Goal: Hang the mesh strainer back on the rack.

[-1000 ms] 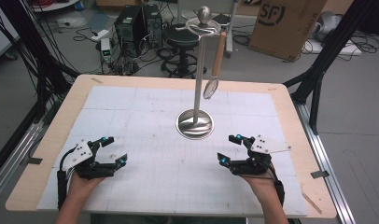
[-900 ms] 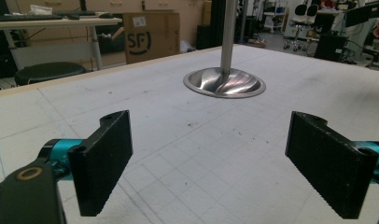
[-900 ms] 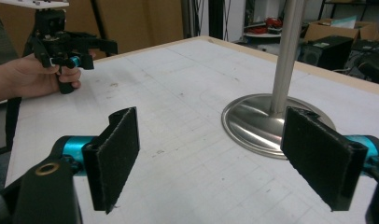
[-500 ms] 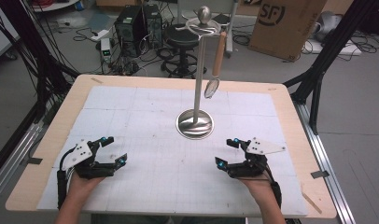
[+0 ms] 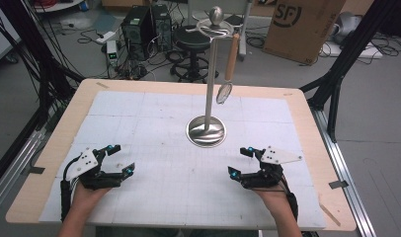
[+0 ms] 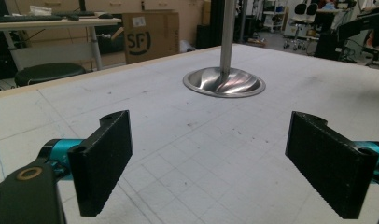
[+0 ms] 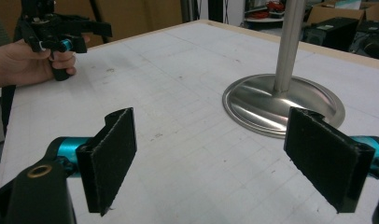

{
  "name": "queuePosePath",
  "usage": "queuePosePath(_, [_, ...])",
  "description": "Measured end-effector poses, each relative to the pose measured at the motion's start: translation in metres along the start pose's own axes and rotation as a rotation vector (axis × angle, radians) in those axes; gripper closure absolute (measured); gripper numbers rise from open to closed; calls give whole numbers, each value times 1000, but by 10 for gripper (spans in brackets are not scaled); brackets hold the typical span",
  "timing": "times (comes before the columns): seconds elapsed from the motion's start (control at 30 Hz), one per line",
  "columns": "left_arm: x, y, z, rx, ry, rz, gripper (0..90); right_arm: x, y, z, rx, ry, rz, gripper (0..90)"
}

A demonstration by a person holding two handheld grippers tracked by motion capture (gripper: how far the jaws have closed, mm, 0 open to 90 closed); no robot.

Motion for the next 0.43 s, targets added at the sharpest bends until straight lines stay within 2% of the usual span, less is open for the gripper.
queuePosePath(0.43, [0, 0, 0, 0, -5, 2, 153, -2, 2, 0, 5, -2, 15, 163])
Point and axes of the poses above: each handheld gripper's, and its own axes: z roughly forward along the jaws, x roughly out of its top, y roughly to its right, the point moved 4 cm from there along z, roughly forward along the jaws, and after that the axes turned 4 degrees about -y, right-handed, at the moved point
